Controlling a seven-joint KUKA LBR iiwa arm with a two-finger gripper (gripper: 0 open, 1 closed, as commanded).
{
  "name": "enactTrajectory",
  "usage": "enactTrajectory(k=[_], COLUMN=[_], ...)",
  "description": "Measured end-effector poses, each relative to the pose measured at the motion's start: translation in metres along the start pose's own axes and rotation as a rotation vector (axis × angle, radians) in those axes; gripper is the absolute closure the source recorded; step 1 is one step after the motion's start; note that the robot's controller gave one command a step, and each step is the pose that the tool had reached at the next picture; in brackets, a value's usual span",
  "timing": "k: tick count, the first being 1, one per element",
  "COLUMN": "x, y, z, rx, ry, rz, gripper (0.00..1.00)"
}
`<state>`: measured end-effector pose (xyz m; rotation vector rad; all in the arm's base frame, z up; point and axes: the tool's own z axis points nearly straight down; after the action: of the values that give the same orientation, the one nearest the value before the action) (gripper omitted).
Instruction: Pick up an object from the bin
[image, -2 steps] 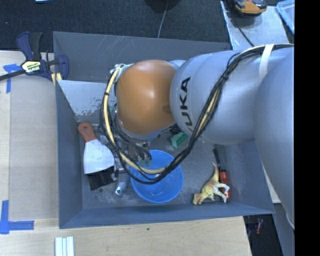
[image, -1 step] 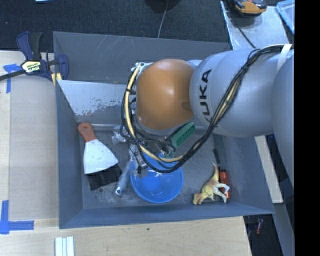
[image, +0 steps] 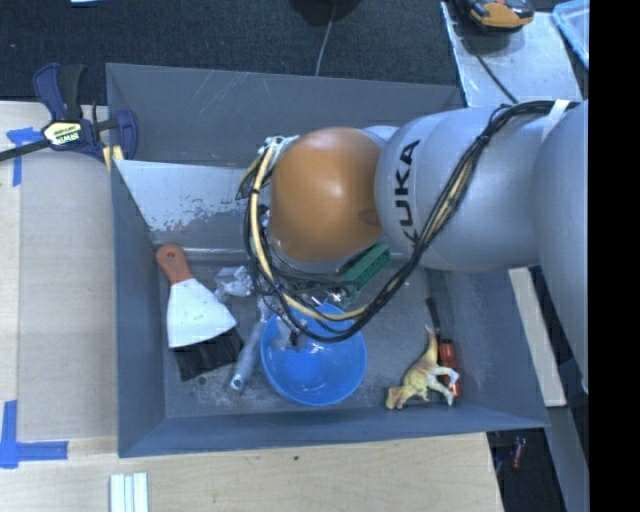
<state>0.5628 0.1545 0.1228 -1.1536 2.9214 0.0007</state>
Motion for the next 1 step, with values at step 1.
enactTrajectory(k=[1], x=[-0.006], y=[-0.0111], z=[0.0532], rx=[0.001], ry=[0.001], rz=[-0.228], gripper=[0.0])
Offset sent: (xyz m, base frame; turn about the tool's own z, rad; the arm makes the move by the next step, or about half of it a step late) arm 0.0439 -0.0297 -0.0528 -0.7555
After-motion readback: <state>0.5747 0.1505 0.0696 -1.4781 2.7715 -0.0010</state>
